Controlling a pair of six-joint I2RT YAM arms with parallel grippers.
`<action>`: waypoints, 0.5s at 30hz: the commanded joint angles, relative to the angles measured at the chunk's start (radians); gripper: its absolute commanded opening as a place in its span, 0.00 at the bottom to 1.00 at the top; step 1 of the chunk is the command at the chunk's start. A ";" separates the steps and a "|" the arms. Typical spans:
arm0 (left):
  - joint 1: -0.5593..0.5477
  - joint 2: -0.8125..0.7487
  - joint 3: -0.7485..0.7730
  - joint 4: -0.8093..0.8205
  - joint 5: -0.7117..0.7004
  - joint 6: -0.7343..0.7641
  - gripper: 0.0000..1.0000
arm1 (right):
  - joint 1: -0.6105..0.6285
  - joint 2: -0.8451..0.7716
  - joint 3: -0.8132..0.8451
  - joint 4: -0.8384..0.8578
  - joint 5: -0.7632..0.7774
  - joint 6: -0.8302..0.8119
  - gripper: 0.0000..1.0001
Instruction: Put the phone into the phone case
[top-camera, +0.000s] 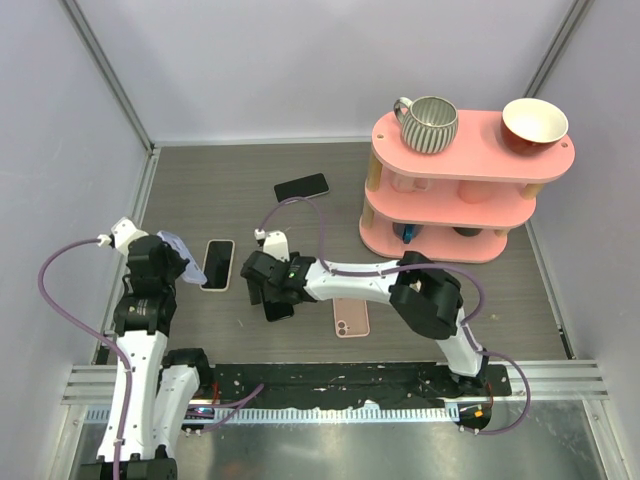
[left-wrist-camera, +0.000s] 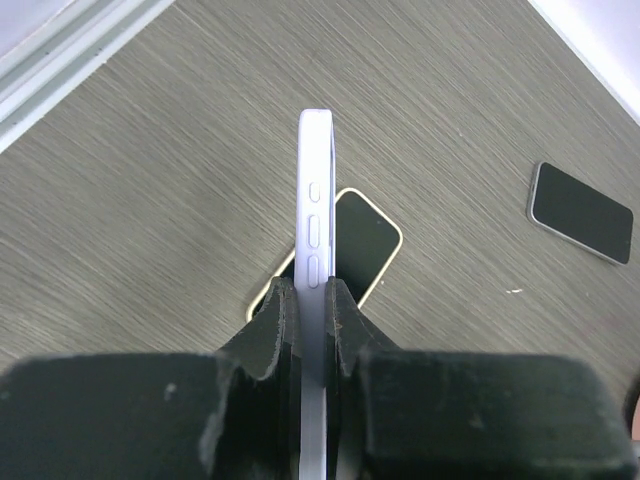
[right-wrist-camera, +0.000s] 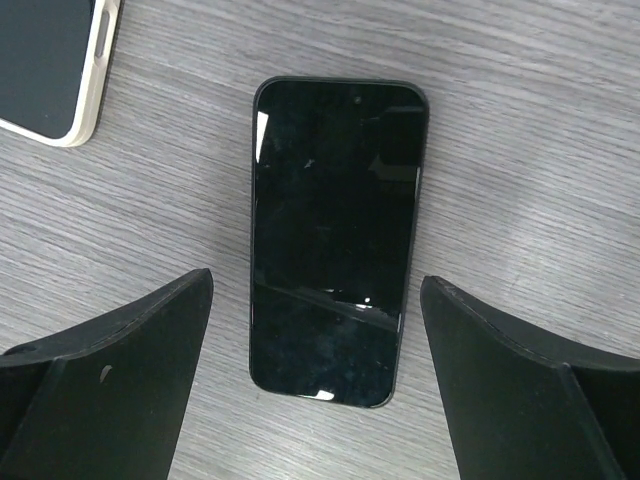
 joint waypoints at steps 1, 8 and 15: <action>0.002 -0.010 0.012 0.012 -0.088 0.000 0.00 | 0.017 0.038 0.079 -0.005 0.054 -0.025 0.91; 0.002 -0.016 0.012 -0.005 -0.098 -0.018 0.00 | 0.039 0.109 0.132 -0.064 0.092 -0.073 0.90; 0.002 -0.018 0.012 -0.008 -0.097 -0.023 0.00 | 0.049 0.129 0.141 -0.085 0.134 -0.099 0.89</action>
